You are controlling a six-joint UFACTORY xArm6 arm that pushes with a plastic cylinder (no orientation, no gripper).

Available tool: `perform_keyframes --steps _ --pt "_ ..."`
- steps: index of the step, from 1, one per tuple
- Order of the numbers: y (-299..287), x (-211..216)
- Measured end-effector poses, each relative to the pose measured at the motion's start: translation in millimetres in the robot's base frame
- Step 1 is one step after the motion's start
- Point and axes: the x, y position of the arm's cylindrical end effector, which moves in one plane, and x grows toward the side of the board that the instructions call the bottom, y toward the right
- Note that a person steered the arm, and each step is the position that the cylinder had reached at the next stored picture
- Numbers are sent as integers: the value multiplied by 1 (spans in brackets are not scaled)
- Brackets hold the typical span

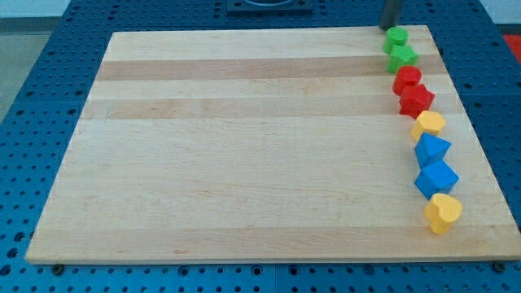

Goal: Push the green circle to the left of the green star

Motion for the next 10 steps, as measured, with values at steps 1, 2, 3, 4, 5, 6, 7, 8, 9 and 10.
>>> perform_keyframes --steps 1,2,3,4,5,6,7,8,9,10 --pt "35 0" --pt "44 1" --pt "38 4" --pt "33 14" --pt "28 28" --pt "16 34" --pt "-14 36" --pt "-45 42" --pt "-73 45" --pt "-74 44"
